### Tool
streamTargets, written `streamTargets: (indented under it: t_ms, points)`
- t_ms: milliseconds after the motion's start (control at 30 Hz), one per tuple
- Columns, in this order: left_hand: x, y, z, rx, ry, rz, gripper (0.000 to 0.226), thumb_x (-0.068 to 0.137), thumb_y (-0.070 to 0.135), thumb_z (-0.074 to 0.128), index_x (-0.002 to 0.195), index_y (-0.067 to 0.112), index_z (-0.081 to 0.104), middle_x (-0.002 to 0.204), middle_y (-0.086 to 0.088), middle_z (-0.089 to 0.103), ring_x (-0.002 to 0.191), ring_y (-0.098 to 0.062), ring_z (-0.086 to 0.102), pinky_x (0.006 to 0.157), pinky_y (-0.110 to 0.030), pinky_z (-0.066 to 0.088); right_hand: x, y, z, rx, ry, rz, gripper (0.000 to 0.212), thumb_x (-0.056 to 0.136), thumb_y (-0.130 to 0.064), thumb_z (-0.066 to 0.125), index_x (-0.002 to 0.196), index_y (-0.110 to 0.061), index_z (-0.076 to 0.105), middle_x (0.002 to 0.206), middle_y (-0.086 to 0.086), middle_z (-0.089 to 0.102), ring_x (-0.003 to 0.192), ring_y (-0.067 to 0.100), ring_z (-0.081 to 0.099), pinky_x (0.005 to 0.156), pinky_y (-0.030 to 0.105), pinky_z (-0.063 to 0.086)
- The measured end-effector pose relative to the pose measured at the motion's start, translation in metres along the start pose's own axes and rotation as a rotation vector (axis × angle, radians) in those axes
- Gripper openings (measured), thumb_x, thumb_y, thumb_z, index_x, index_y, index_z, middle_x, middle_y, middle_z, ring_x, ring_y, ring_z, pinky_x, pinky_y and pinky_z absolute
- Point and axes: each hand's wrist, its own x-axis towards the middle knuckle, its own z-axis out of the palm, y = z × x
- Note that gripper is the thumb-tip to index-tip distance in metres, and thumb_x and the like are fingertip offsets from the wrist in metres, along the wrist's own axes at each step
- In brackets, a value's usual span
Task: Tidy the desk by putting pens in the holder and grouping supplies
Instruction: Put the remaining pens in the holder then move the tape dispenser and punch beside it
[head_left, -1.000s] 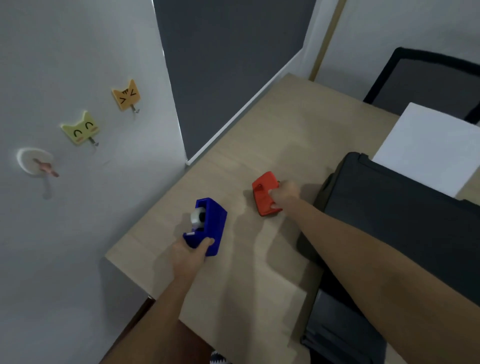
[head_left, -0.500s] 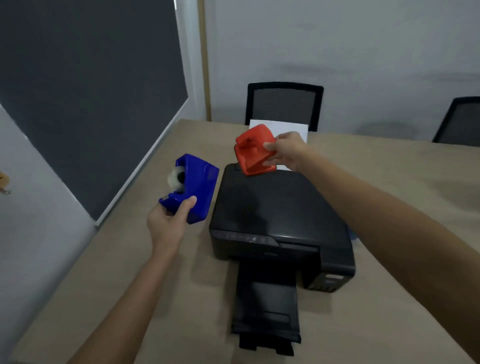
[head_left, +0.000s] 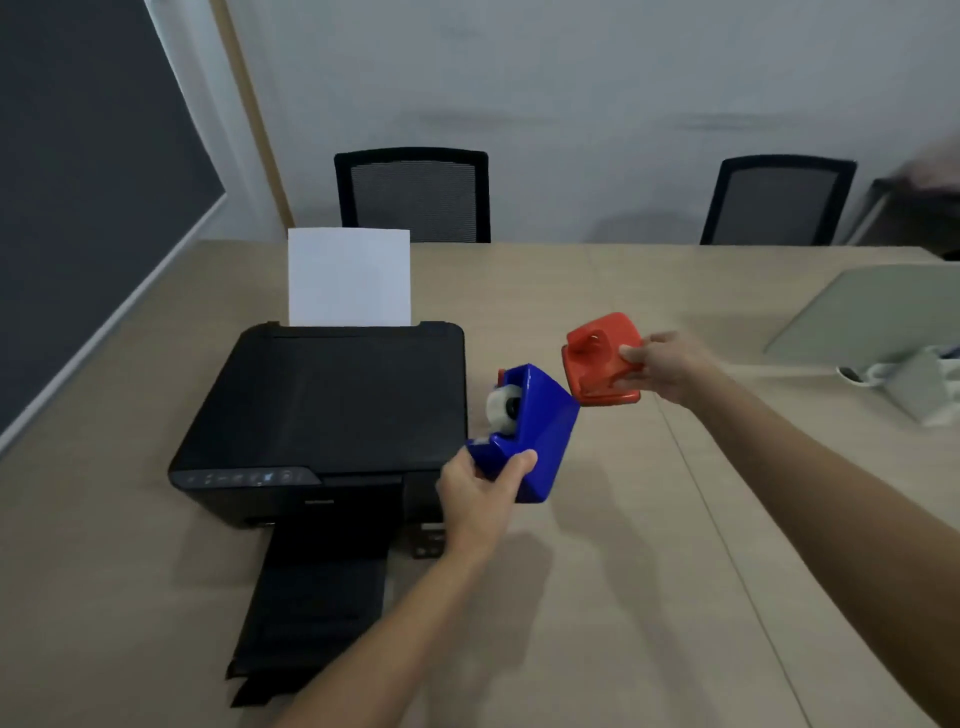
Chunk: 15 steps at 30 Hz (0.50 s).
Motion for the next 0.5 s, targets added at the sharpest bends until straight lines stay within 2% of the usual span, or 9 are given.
streamTargets:
  t_ms: [100,200,233,300,367,500]
  points:
    - [-0.012,-0.039,0.036,0.02,0.004,-0.135,0.035,0.06,0.031,0.08,0.088,0.012,0.07,0.085,-0.004,0.076,0.085,-0.019,0.073,0.07,-0.033,0.059,0.014,0.045,-0.029,-0.022,0.046,0.083,0.013,0.087,0.003,0.062,0.093,0.003,0.05,0.102,0.025,0.054,0.066,0.031,0.062,0.035,0.032,0.055]
    - [-0.018,-0.076,0.053,0.06,0.072,-0.262,0.027,0.065,0.025,0.082,0.086,0.013,0.069,0.084,-0.002,0.075,0.083,-0.017,0.072,0.068,-0.027,0.057,0.025,0.095,-0.04,-0.05,0.073,0.173,0.041,0.085,0.002,0.064,0.121,0.009,0.046,0.107,0.025,0.054,0.065,0.032,0.063,0.038,0.037,0.057]
    - [-0.019,-0.086,0.057,0.082,0.095,-0.289,0.025,0.067,0.024,0.082,0.086,0.015,0.068,0.084,-0.001,0.074,0.083,-0.015,0.071,0.07,-0.028,0.057,0.025,0.109,-0.041,-0.058,0.073,0.192,0.038,0.085,0.002,0.064,0.119,0.008,0.047,0.106,0.024,0.053,0.064,0.031,0.062,0.038,0.038,0.057]
    - [-0.018,-0.101,0.061,0.132,0.162,-0.325,0.026,0.068,0.022,0.082,0.088,0.018,0.067,0.087,0.001,0.074,0.083,-0.013,0.07,0.074,-0.031,0.059,0.026,0.133,-0.036,-0.087,0.063,0.224,0.014,0.084,0.001,0.064,0.089,-0.002,0.052,0.101,0.023,0.052,0.059,0.03,0.061,0.035,0.035,0.056]
    - [-0.014,-0.111,0.061,0.179,0.234,-0.324,0.032,0.068,0.021,0.082,0.096,0.012,0.068,0.091,-0.003,0.074,0.084,-0.014,0.069,0.074,-0.029,0.057,0.027,0.153,-0.029,-0.129,0.066,0.241,0.027,0.083,-0.001,0.066,0.071,-0.012,0.044,0.093,0.02,0.054,0.054,0.028,0.06,0.036,0.033,0.056]
    - [-0.001,-0.128,0.064,0.33,0.262,-0.276,0.047,0.068,0.023,0.082,0.11,0.011,0.065,0.102,-0.007,0.073,0.094,-0.021,0.07,0.079,-0.035,0.06,0.029,0.178,-0.012,-0.136,0.089,0.258,0.031,0.083,-0.002,0.066,0.066,-0.012,0.042,0.073,0.013,0.051,0.049,0.025,0.058,0.052,0.045,0.06]
